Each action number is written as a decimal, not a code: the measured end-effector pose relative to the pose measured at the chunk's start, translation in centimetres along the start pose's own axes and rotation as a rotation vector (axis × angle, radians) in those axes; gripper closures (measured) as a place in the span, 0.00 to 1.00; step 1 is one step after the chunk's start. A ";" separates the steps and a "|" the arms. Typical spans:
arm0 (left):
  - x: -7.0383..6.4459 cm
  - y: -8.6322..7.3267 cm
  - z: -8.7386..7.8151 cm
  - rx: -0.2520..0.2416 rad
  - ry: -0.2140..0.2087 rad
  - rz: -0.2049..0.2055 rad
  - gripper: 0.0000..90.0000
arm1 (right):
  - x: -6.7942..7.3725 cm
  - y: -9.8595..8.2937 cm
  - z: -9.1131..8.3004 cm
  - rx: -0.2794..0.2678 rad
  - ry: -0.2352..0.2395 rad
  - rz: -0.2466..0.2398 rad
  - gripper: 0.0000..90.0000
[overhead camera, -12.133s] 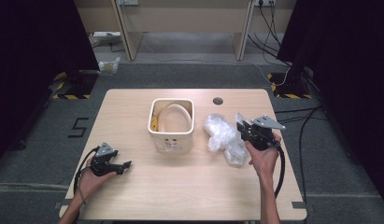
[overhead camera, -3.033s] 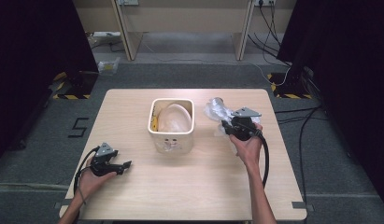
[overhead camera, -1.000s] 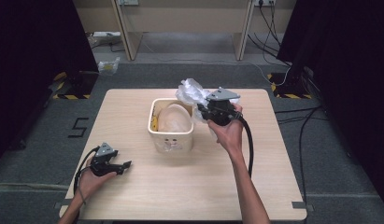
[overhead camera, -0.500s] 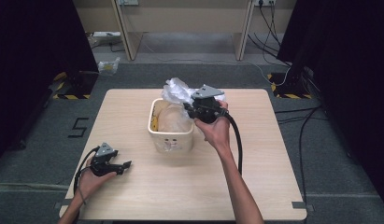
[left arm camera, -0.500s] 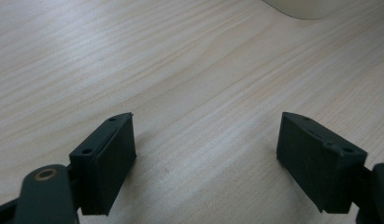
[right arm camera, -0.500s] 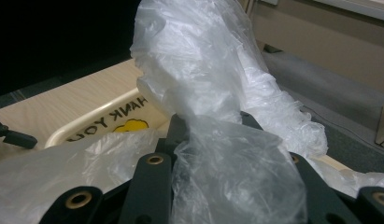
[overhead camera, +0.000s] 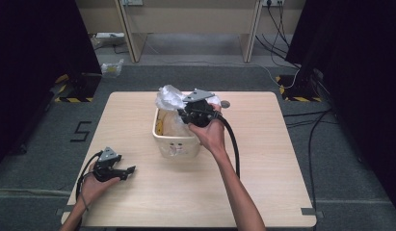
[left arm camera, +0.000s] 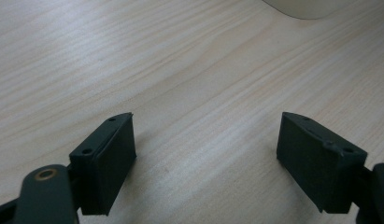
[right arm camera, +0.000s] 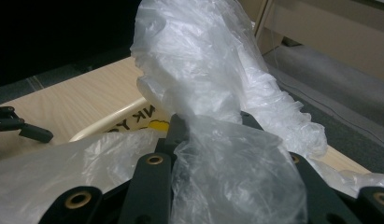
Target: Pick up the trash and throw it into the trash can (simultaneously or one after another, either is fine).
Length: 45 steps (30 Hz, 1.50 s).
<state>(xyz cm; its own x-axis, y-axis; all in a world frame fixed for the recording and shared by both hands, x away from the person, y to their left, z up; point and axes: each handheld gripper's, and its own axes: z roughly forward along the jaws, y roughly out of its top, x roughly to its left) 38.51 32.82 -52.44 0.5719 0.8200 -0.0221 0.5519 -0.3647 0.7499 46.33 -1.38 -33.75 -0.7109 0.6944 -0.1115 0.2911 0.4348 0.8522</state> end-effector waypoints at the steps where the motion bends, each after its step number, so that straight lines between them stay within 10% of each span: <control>1: 0.0 0.0 0.0 0.000 0.001 0.002 0.21 | 0.1 0.0 0.2 0.002 0.001 -0.002 0.78; 26: 0.0 0.0 0.0 0.005 -0.003 0.002 0.21 | 1.8 0.3 6.7 0.225 0.059 -0.076 0.77; 45: 0.0 0.0 0.0 0.001 0.000 0.001 0.21 | 1.6 -0.8 9.4 0.354 0.170 -0.022 0.77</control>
<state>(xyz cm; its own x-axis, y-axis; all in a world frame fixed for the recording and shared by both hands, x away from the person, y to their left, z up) 38.52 32.83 -52.43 0.5729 0.8193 -0.0213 0.5515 -0.3662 0.7495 50.98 4.76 -39.36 -0.8065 0.5910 -0.0161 0.4567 0.6400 0.6179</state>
